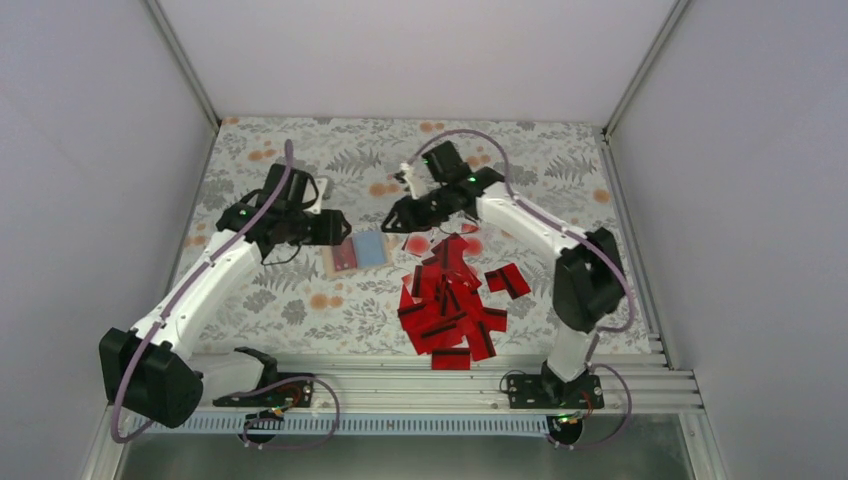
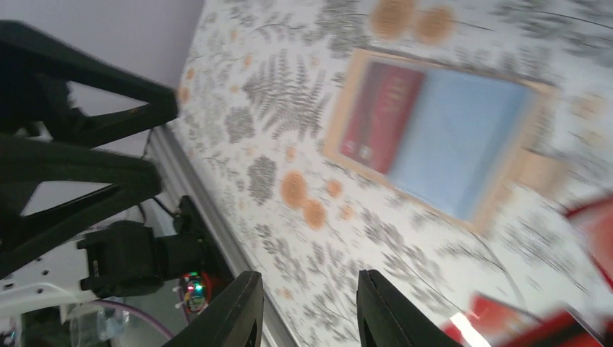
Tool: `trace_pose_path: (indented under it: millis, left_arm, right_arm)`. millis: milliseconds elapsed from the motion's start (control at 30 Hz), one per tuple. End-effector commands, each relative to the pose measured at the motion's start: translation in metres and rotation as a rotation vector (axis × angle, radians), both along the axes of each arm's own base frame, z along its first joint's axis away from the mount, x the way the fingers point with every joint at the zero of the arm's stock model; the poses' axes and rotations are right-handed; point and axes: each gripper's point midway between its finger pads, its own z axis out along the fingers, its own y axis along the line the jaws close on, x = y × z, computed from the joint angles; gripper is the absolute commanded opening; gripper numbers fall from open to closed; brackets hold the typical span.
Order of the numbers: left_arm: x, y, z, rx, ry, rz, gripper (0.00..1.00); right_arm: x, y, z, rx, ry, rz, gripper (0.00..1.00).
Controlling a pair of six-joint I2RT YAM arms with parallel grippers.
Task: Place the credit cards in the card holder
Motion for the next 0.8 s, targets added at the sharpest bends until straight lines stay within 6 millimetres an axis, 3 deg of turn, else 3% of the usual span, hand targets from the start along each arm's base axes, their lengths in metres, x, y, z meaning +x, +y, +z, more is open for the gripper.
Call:
trace_pose_path:
  millis: [0, 167, 400, 600, 767]
  left_arm:
    - [-0.011, -0.037, 0.007, -0.068, -0.045, -0.146, 0.55]
    - [-0.033, -0.080, 0.004, -0.098, -0.056, -0.293, 0.55]
    - [-0.085, -0.146, 0.000, -0.160, -0.091, -0.637, 0.55]
    - [-0.134, -0.187, -0.032, -0.195, -0.045, -0.963, 0.63]
    - [-0.177, -0.216, -0.056, -0.147, -0.050, -1.181, 0.66]
  right_arm:
    - [0.004, -0.051, -0.020, -0.091, -0.005, -0.134, 0.34]
    - [-0.019, -0.101, -0.025, -0.142, 0.008, -0.210, 0.37]
    - [-0.060, -0.141, -0.048, -0.210, 0.100, -0.292, 0.42]
    - [-0.076, -0.184, -0.074, -0.342, 0.170, -0.454, 0.49]
    - [-0.083, -0.200, -0.079, -0.345, 0.228, -0.542, 0.51]
